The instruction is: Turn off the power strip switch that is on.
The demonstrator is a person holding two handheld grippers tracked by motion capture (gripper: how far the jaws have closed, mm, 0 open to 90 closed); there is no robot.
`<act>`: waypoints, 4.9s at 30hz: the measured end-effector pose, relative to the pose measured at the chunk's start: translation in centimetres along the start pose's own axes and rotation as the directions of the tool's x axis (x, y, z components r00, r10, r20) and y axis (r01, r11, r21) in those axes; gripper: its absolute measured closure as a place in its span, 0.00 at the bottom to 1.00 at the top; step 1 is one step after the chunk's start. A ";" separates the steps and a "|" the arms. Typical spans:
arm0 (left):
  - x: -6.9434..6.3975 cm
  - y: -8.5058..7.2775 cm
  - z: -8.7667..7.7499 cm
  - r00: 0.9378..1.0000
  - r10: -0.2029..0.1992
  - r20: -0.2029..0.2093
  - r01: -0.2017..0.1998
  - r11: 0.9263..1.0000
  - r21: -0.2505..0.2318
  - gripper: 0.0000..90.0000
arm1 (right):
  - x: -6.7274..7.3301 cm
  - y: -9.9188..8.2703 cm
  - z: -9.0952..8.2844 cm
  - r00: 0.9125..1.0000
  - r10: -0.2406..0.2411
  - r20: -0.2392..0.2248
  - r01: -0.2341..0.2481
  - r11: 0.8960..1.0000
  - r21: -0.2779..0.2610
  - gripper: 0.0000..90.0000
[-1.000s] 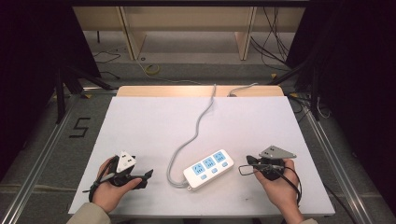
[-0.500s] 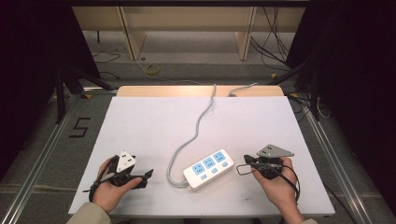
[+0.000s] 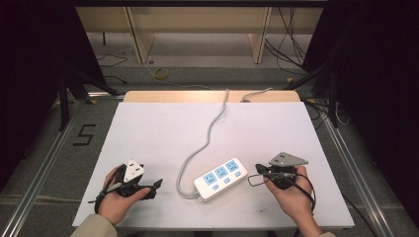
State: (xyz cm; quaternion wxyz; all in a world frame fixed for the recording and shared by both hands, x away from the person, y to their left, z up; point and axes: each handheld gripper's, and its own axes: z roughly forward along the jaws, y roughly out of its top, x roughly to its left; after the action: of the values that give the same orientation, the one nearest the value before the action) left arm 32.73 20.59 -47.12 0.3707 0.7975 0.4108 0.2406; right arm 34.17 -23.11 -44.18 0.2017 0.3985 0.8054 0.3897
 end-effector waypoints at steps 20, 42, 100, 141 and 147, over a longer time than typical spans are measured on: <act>0.0 0.0 0.0 1.000 -0.003 0.002 0.003 1.000 0.003 0.19 | 0.7 0.8 0.4 0.999 -0.030 -0.026 0.031 0.999 0.023 1.00; -0.1 0.0 0.1 1.000 0.007 0.001 -0.007 1.000 0.011 0.19 | 1.6 1.6 0.8 0.996 -0.064 -0.065 0.066 0.997 0.042 1.00; -0.4 0.0 0.1 0.999 0.032 -0.008 -0.032 0.999 0.015 0.19 | 3.2 3.7 1.7 0.986 -0.104 -0.126 0.116 0.989 0.089 1.00; -0.4 0.0 0.2 0.999 0.037 -0.005 -0.037 0.999 0.021 0.19 | 7.6 5.5 5.2 0.940 -0.181 -0.288 0.242 0.951 0.194 1.00; -0.4 0.0 0.2 0.999 0.040 -0.004 -0.039 0.999 0.024 0.20 | 7.8 5.7 5.4 0.935 -0.189 -0.301 0.257 0.944 0.206 1.00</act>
State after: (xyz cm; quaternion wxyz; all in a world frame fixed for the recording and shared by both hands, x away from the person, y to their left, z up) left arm 32.63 20.15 -47.27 0.3554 0.8092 0.3986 0.2448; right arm 35.65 -12.17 -43.14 0.0800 0.2670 0.9072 0.3151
